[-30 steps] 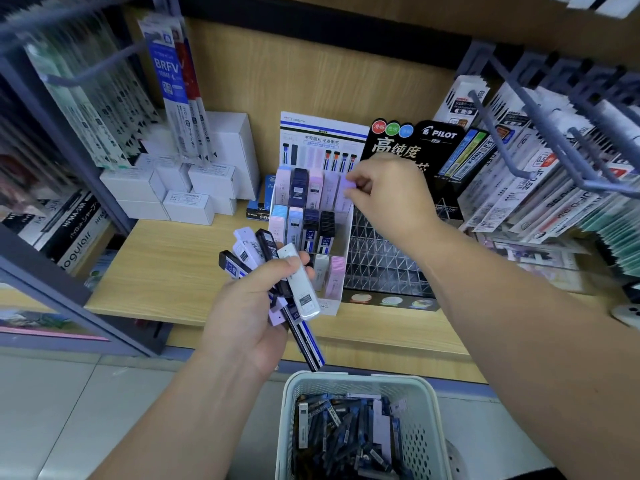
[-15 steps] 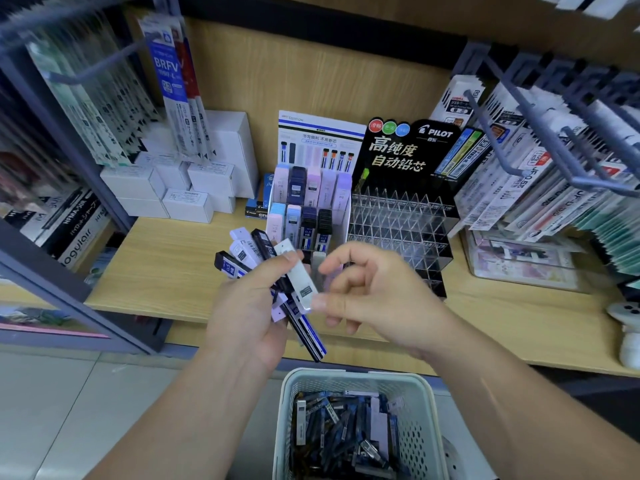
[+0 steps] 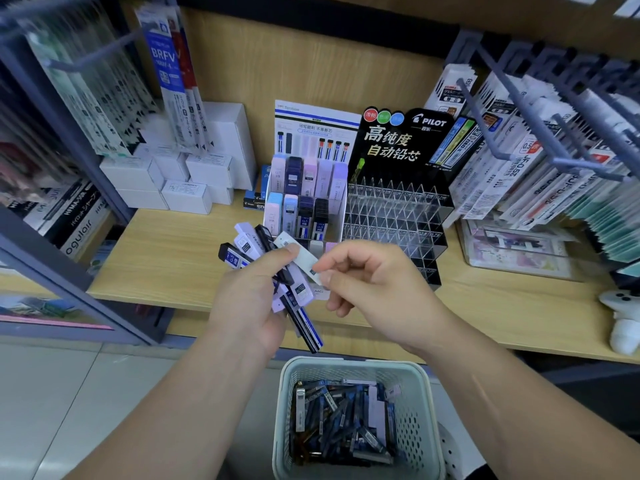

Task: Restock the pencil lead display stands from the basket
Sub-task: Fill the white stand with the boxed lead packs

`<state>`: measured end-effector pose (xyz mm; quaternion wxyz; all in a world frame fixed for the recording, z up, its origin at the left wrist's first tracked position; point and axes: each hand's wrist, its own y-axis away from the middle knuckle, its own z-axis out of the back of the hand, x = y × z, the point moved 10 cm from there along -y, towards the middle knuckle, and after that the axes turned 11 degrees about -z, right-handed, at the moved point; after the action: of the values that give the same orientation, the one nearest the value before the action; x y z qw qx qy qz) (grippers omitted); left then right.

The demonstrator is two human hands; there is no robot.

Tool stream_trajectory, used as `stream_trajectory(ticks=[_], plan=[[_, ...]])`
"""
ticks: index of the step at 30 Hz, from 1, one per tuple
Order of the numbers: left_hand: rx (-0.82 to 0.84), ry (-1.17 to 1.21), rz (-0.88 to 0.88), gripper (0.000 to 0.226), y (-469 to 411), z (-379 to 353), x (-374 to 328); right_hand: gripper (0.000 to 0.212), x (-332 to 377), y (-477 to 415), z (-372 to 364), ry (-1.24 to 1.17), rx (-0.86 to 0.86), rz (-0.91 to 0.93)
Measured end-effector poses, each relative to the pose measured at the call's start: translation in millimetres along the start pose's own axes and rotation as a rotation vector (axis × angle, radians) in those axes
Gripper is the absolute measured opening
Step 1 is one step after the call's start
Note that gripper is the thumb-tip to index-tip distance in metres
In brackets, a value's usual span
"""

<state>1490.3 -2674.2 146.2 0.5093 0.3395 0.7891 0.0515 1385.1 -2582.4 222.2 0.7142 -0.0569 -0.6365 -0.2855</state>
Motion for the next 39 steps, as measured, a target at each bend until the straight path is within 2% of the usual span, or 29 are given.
stream_trajectory(ticks=[5,8,10,13,16,22,26,32,35,39], plan=[[0.012,0.023,0.035,0.011,3,-3,-2,0.035,13,0,8,0.076,-0.011,0.119],[0.018,0.01,0.046,0.004,6,-3,-2,0.024,21,-6,31,-0.029,-0.106,0.13],[0.018,0.003,0.054,0.008,8,-2,-3,0.016,26,-9,47,0.0,-0.2,0.15],[0.012,-0.006,0.059,0.007,8,2,-6,0.009,23,-19,57,0.183,-0.28,0.13],[0.02,-0.009,0.062,0.007,8,2,-8,0.01,16,-32,48,0.475,-0.293,0.122],[0.058,0.012,0.053,0.013,8,-4,-10,0.011,21,-50,15,0.849,-0.328,0.315],[0.091,0.007,0.031,0.017,9,-8,-14,0.011,12,-59,6,0.918,-0.334,0.341],[0.127,-0.012,0.018,0.033,11,-12,-16,0.009,13,-66,11,0.901,-0.403,0.322],[0.115,-0.005,0.027,0.03,11,-12,-16,0.009,14,-68,9,0.913,-0.39,0.32],[0.086,-0.003,0.031,0.014,12,-9,-16,0.008,10,-66,11,0.907,-0.386,0.316]])
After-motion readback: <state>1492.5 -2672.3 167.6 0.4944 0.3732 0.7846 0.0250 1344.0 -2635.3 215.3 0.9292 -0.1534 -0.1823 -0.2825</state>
